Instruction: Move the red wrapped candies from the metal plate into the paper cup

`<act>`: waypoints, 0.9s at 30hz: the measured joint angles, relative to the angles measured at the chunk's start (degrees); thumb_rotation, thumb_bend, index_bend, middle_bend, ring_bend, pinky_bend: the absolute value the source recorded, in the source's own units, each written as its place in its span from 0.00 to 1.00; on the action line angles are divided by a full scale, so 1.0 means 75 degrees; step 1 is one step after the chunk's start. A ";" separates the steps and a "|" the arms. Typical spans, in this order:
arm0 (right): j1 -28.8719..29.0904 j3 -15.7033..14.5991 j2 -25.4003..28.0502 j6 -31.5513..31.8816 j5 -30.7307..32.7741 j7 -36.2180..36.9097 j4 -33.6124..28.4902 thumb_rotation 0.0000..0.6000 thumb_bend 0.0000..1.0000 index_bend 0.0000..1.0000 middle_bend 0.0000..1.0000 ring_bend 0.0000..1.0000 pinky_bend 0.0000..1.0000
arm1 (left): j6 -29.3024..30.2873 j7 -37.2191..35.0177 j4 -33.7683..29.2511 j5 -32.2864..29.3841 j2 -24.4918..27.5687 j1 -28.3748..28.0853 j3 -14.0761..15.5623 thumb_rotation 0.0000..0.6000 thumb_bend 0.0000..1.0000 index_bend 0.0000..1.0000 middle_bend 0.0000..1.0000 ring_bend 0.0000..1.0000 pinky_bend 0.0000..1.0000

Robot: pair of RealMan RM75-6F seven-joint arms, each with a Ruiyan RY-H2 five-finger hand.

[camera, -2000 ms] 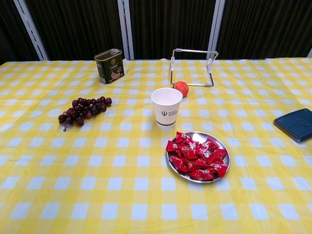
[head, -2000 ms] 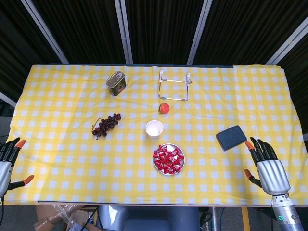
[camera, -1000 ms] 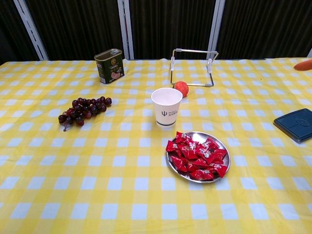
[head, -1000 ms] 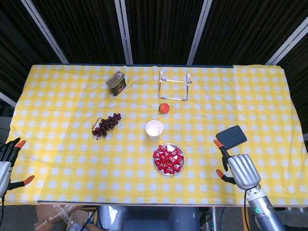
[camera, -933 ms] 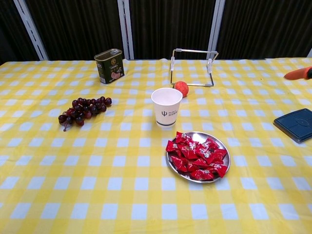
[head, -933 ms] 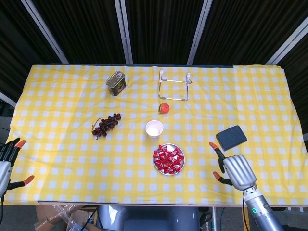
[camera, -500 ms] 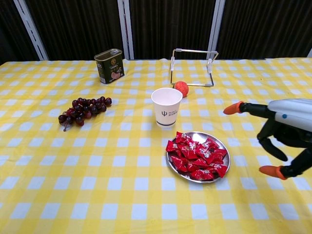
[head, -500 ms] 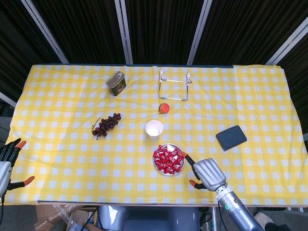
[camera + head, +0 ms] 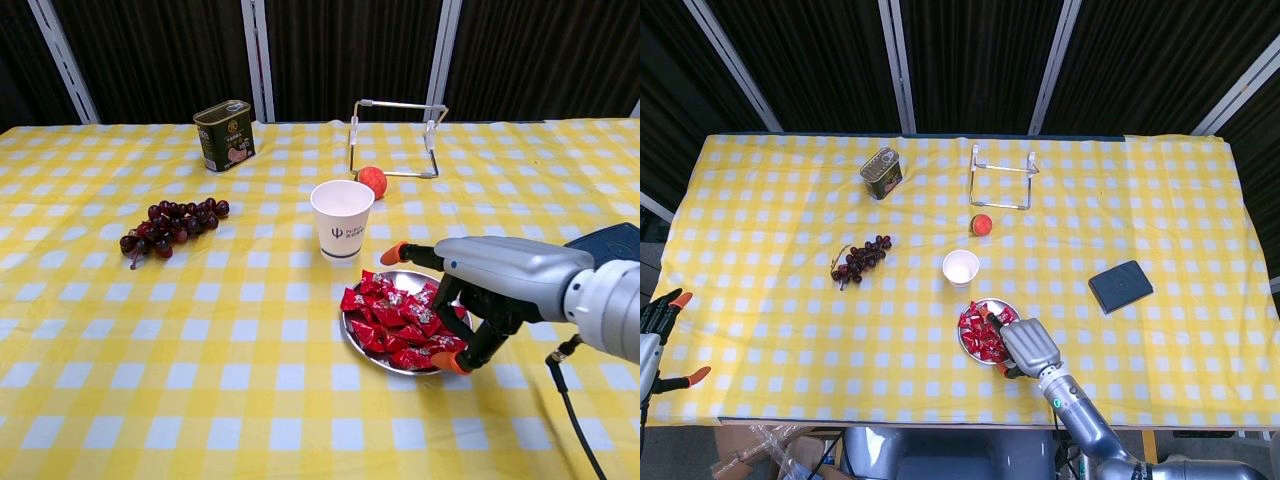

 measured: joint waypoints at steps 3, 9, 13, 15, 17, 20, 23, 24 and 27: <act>0.0179 0.0070 -0.0176 -0.0002 0.0337 -0.0055 0.0208 1.00 0.34 0.08 0.75 0.90 1.00 | -0.0046 -0.0034 -0.0022 -0.0045 0.0023 -0.0010 -0.0002 1.00 0.05 0.00 0.00 0.00 0.00; 0.0475 0.0132 -0.0369 -0.0043 0.0821 -0.0072 0.0566 1.00 0.34 0.09 0.75 0.90 1.00 | -0.0110 -0.0071 -0.0052 -0.0100 0.0047 -0.0034 -0.0013 1.00 0.05 0.00 0.00 0.00 0.00; 0.0644 0.0113 -0.0438 -0.0090 0.1067 -0.0049 0.0779 1.00 0.34 0.15 0.75 0.90 1.00 | -0.0147 -0.0078 -0.0068 -0.0122 0.0062 -0.0045 -0.0011 1.00 0.05 0.00 0.00 0.00 0.00; 0.0696 0.0098 -0.0470 -0.0106 0.1134 -0.0010 0.0869 1.00 0.34 0.18 0.75 0.90 1.00 | -0.0147 -0.0074 -0.0072 -0.0125 0.0065 -0.0047 -0.0012 1.00 0.05 0.00 0.00 0.00 0.00; 0.0749 0.0075 -0.0508 -0.0124 0.1195 0.0061 0.0959 1.00 0.34 0.21 0.75 0.90 1.00 | -0.0152 -0.0073 -0.0074 -0.0133 0.0066 -0.0047 -0.0012 1.00 0.05 0.00 0.00 0.00 0.00; 0.0797 0.0038 -0.0560 -0.0144 0.1226 0.0154 0.1062 1.00 0.34 0.28 0.75 0.90 1.00 | -0.0173 -0.0086 -0.0086 -0.0148 0.0073 -0.0052 -0.0011 1.00 0.05 0.00 0.00 0.00 0.00; 0.0829 0.0011 -0.0626 -0.0153 0.1187 0.0258 0.1170 1.00 0.36 0.35 0.75 0.90 1.00 | -0.0181 -0.0089 -0.0094 -0.0152 0.0080 -0.0055 -0.0009 1.00 0.05 0.00 0.00 0.00 0.00; 0.0839 0.0004 -0.0653 -0.0154 0.1171 0.0297 0.1214 1.00 0.39 0.38 0.75 0.90 1.00 | -0.0181 -0.0087 -0.0096 -0.0151 0.0081 -0.0055 -0.0008 1.00 0.05 0.00 0.00 0.00 0.00; 0.0878 -0.0002 -0.0755 -0.0164 0.1133 0.0444 0.1359 1.00 0.45 0.45 0.76 0.90 1.00 | -0.0182 -0.0088 -0.0099 -0.0151 0.0081 -0.0057 -0.0009 1.00 0.05 0.00 0.00 0.00 0.00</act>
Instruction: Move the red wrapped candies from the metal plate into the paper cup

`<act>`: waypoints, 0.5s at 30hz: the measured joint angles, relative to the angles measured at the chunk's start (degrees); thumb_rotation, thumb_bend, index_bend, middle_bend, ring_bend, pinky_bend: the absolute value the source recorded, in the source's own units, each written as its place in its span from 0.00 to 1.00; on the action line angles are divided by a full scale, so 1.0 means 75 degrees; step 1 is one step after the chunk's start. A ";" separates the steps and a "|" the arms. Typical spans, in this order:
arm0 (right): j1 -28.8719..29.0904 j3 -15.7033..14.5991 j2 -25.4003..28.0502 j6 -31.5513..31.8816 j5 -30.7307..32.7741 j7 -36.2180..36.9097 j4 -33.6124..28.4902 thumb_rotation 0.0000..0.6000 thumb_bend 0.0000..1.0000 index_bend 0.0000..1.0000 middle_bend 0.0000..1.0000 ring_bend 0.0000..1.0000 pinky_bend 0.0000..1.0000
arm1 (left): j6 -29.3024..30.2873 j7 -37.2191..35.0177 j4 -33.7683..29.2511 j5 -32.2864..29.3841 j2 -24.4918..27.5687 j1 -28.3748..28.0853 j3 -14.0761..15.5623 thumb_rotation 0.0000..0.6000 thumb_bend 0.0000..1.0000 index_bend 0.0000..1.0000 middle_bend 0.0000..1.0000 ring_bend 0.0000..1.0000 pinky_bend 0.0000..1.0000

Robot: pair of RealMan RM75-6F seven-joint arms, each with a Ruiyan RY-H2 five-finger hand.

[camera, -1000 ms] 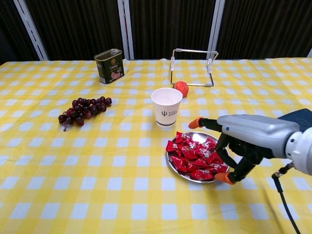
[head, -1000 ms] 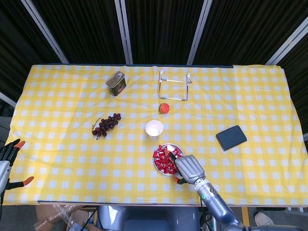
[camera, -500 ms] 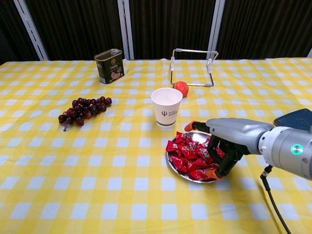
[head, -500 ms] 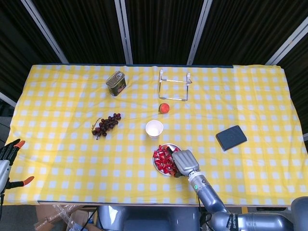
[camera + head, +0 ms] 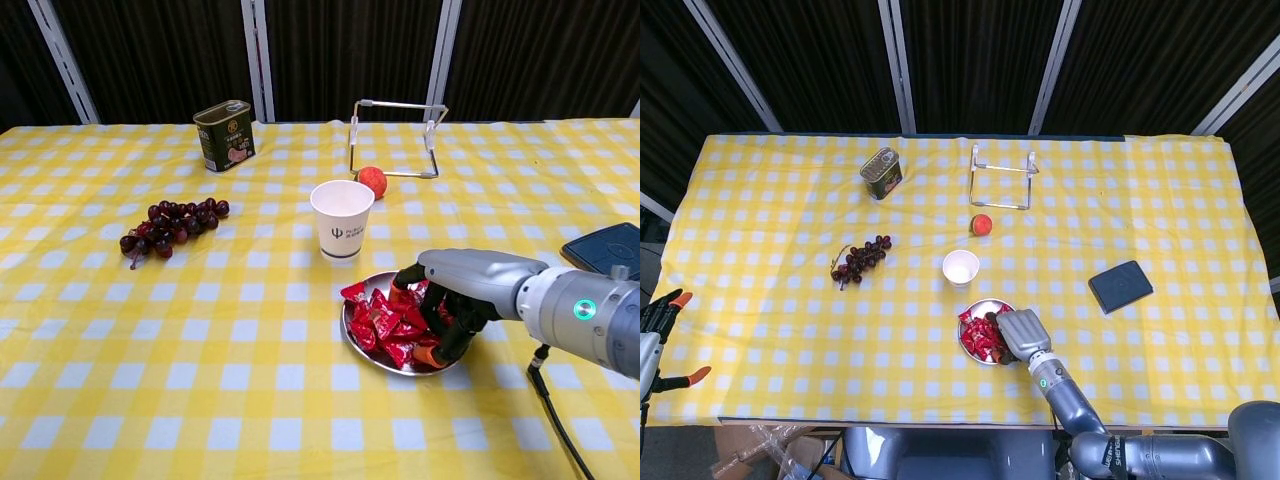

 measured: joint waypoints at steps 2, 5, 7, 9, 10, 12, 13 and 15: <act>0.0025 0.0010 -0.0063 0.0000 -0.0041 0.0102 0.0087 1.00 0.49 0.51 0.76 0.90 1.00 | -0.0002 -0.0007 -0.0002 -0.0006 0.0002 0.0000 -0.0001 1.00 0.05 0.00 0.00 0.00 0.00; 0.0044 0.0051 -0.0137 0.0022 -0.0128 0.0280 0.0163 1.00 0.54 0.56 0.76 0.91 1.00 | -0.0013 -0.0020 -0.0003 -0.0018 0.0005 -0.0003 -0.0003 1.00 0.05 0.00 0.00 0.00 0.00; 0.0055 0.0093 -0.0186 0.0056 -0.0211 0.0414 0.0213 1.00 0.56 0.59 0.77 0.91 1.00 | -0.0018 -0.0024 -0.0006 -0.0019 0.0008 -0.0006 -0.0003 1.00 0.05 0.00 0.00 0.00 0.00; 0.0065 0.0134 -0.0222 0.0092 -0.0282 0.0519 0.0246 1.00 0.56 0.60 0.77 0.91 1.00 | -0.0021 -0.0027 -0.0011 -0.0023 0.0011 -0.0007 -0.0003 1.00 0.05 0.00 0.00 0.00 0.00; 0.0074 0.0157 -0.0240 0.0116 -0.0319 0.0577 0.0260 1.00 0.57 0.61 0.77 0.91 1.00 | -0.0025 -0.0030 -0.0015 -0.0027 0.0013 -0.0007 -0.0004 1.00 0.05 0.00 0.00 0.00 0.00; 0.0089 0.0190 -0.0255 0.0151 -0.0366 0.0645 0.0266 1.00 0.57 0.61 0.77 0.91 1.00 | -0.0029 -0.0035 -0.0018 -0.0030 0.0018 -0.0008 -0.0002 1.00 0.05 0.00 0.00 0.00 0.00; 0.0098 0.0205 -0.0259 0.0175 -0.0390 0.0677 0.0267 1.00 0.57 0.62 0.77 0.91 1.00 | -0.0028 -0.0038 -0.0020 -0.0032 0.0019 -0.0007 -0.0003 1.00 0.05 0.00 0.00 0.00 0.00; 0.0111 0.0224 -0.0259 0.0219 -0.0414 0.0707 0.0261 1.00 0.57 0.62 0.77 0.91 1.00 | -0.0024 -0.0044 -0.0022 -0.0032 0.0022 -0.0006 -0.0004 1.00 0.05 0.00 0.00 0.00 0.00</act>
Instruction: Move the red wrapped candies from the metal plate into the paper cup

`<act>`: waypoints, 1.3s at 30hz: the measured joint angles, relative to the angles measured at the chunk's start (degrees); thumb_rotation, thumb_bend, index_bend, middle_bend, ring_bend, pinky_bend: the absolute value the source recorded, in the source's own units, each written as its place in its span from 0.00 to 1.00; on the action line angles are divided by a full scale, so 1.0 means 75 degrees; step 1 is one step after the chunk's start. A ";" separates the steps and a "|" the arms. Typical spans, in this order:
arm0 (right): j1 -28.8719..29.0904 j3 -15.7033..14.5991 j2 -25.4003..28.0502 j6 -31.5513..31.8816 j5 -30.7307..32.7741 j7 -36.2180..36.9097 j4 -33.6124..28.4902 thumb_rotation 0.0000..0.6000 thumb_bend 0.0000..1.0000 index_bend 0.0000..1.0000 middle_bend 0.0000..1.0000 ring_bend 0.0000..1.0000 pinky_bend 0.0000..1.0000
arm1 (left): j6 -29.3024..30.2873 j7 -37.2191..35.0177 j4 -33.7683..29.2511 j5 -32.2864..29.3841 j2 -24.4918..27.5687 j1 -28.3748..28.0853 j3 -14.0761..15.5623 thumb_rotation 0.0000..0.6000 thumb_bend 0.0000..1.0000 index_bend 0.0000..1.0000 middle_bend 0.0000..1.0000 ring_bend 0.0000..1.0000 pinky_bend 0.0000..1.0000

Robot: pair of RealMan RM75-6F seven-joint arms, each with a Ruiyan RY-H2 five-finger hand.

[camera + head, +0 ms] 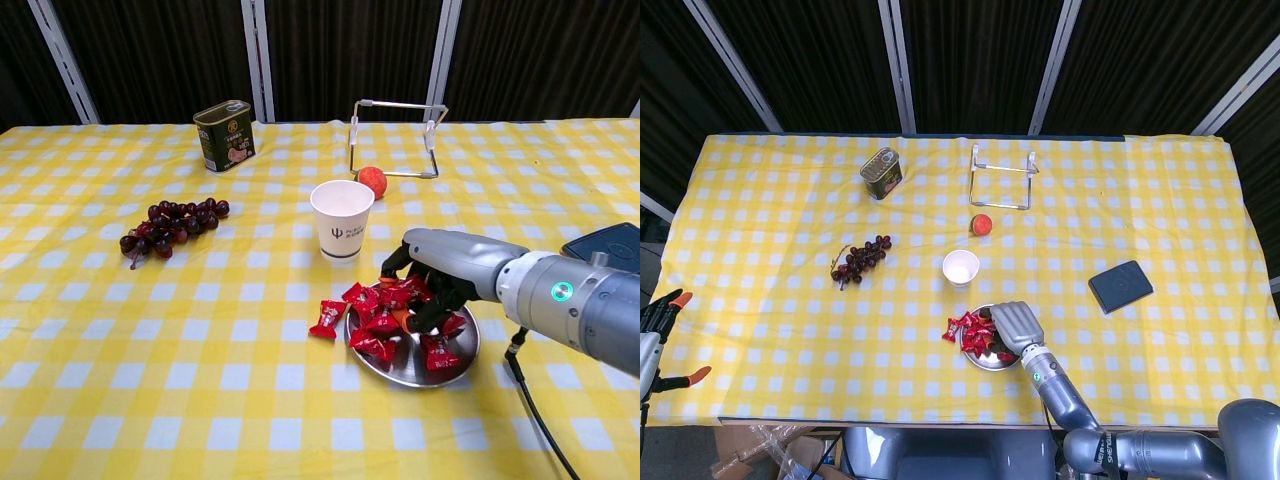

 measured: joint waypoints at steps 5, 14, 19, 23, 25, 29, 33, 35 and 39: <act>0.0024 0.0043 0.0084 0.0116 -0.0050 0.0031 -0.0154 1.00 0.57 0.62 0.77 0.91 1.00 | -0.0006 -0.0019 -0.0006 -0.0003 0.0009 -0.0001 0.0001 1.00 0.05 0.00 0.00 0.00 0.00; 0.0145 0.0225 0.0409 0.0416 0.0013 -0.0197 -0.0719 1.00 0.58 0.63 0.77 0.91 1.00 | -0.0008 -0.0050 -0.0020 -0.0012 0.0020 0.0000 -0.0002 1.00 0.05 0.00 0.00 0.00 0.00; 0.0303 0.0477 0.0576 0.0552 0.0174 -0.0367 -0.1011 1.00 0.59 0.63 0.77 0.91 1.00 | -0.0037 -0.0087 -0.0027 -0.0045 0.0027 -0.0007 -0.0010 1.00 0.05 0.00 0.00 0.00 0.00; 0.0487 0.0680 0.0645 0.0614 0.0419 -0.0526 -0.1118 1.00 0.59 0.63 0.77 0.91 1.00 | -0.0084 -0.0131 -0.0051 -0.0092 0.0047 -0.0021 -0.0019 1.00 0.05 0.00 0.00 0.00 0.00; 0.0626 0.0823 0.0659 0.0630 0.0605 -0.0608 -0.1134 1.00 0.59 0.63 0.77 0.91 1.00 | -0.0099 -0.0142 -0.0055 -0.0110 0.0053 -0.0027 -0.0025 1.00 0.05 0.00 0.00 0.00 0.00; 0.0957 0.1104 0.0603 0.0611 0.0892 -0.0731 -0.0996 1.00 0.61 0.63 0.77 0.91 1.00 | -0.0147 -0.0199 -0.0087 -0.0155 0.0076 -0.0036 -0.0031 1.00 0.05 0.00 0.00 0.00 0.00; 0.1313 0.1355 0.0429 0.0523 0.1172 -0.0779 -0.0511 1.00 0.61 0.63 0.77 0.91 1.00 | -0.0200 -0.0219 -0.0114 -0.0194 0.0101 -0.0050 -0.0030 1.00 0.05 0.00 0.00 0.00 0.00; 0.1517 0.1458 0.0323 0.0466 0.1297 -0.0779 -0.0215 1.00 0.61 0.63 0.77 0.91 1.00 | -0.0237 -0.0236 -0.0131 -0.0224 0.0115 -0.0058 -0.0031 1.00 0.05 0.00 0.00 0.00 0.00; 0.1715 0.1574 0.0181 0.0393 0.1380 -0.0705 0.0160 1.00 0.61 0.63 0.77 0.91 1.00 | -0.0304 -0.0263 -0.0151 -0.0282 0.0139 -0.0080 -0.0039 1.00 0.05 0.00 0.00 0.00 0.00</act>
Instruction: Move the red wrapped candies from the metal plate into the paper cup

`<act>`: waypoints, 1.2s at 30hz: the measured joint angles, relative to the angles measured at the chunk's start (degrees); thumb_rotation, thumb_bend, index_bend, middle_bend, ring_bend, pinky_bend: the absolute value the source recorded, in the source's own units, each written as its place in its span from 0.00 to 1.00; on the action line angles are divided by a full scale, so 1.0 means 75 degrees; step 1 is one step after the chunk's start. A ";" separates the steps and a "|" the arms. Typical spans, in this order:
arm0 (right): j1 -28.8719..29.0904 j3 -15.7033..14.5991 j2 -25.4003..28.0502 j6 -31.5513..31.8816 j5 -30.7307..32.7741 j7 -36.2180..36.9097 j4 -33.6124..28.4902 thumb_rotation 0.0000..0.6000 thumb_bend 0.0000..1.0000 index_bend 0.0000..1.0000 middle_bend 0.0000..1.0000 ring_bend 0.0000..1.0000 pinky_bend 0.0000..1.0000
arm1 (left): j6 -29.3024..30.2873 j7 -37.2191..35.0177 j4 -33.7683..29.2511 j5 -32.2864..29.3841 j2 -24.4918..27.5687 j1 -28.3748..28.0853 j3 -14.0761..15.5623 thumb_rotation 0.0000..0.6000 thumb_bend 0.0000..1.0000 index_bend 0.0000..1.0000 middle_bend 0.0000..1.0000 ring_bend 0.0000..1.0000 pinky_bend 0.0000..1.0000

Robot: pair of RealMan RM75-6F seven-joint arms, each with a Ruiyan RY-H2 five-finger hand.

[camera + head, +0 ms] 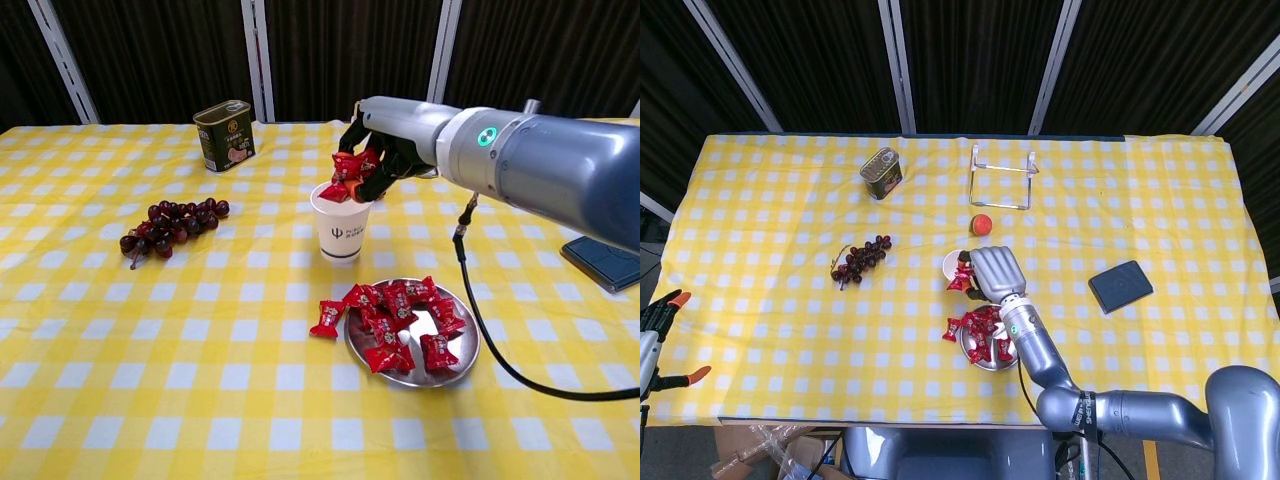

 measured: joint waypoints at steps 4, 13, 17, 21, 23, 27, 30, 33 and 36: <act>0.0157 0.0075 -0.0103 -0.0068 0.0028 0.0101 0.0310 1.00 0.61 0.63 0.77 0.91 1.00 | -0.0047 -0.0026 -0.0017 -0.0033 0.0021 -0.0015 -0.0004 1.00 0.05 0.00 0.00 0.00 0.00; 0.0360 -0.0001 -0.0275 -0.0215 -0.0088 0.0322 0.1036 1.00 0.61 0.63 0.77 0.91 1.00 | -0.0121 -0.0149 -0.0060 -0.0049 0.0094 -0.0029 0.0009 1.00 0.05 0.00 0.00 0.00 0.00; 0.0367 -0.0093 -0.0363 -0.0280 -0.0191 0.0492 0.1332 1.00 0.61 0.63 0.77 0.91 1.00 | -0.0135 -0.0174 -0.0069 -0.0045 0.0112 -0.0031 0.0016 1.00 0.05 0.00 0.00 0.00 0.00; 0.0350 -0.0206 -0.0450 -0.0384 -0.0273 0.0683 0.1585 1.00 0.61 0.63 0.77 0.91 1.00 | -0.0154 -0.0184 -0.0078 -0.0050 0.0121 -0.0036 0.0021 1.00 0.05 0.00 0.00 0.00 0.00; 0.0340 -0.0256 -0.0487 -0.0430 -0.0330 0.0760 0.1676 1.00 0.61 0.63 0.77 0.91 1.00 | -0.0168 -0.0179 -0.0080 -0.0055 0.0122 -0.0041 0.0022 1.00 0.05 0.00 0.00 0.00 0.00; 0.0328 -0.0320 -0.0556 -0.0483 -0.0393 0.0861 0.1814 1.00 0.61 0.58 0.77 0.91 1.00 | -0.0183 -0.0180 -0.0095 -0.0069 0.0126 -0.0045 0.0023 1.00 0.05 0.00 0.00 0.00 0.00; 0.0330 -0.0348 -0.0619 -0.0515 -0.0428 0.0932 0.1921 1.00 0.61 0.54 0.77 0.91 1.00 | -0.0177 -0.0172 -0.0095 -0.0068 0.0125 -0.0044 0.0024 1.00 0.05 0.00 0.00 0.00 0.00; 0.0328 -0.0367 -0.0658 -0.0527 -0.0501 0.1001 0.1963 1.00 0.61 0.49 0.77 0.91 1.00 | -0.0185 -0.0176 -0.0098 -0.0075 0.0125 -0.0047 0.0023 1.00 0.05 0.00 0.00 0.00 0.00; 0.0325 -0.0397 -0.0684 -0.0512 -0.0595 0.1028 0.1994 1.00 0.61 0.45 0.77 0.91 1.00 | -0.0189 -0.0177 -0.0098 -0.0082 0.0127 -0.0049 0.0020 1.00 0.05 0.00 0.00 0.00 0.00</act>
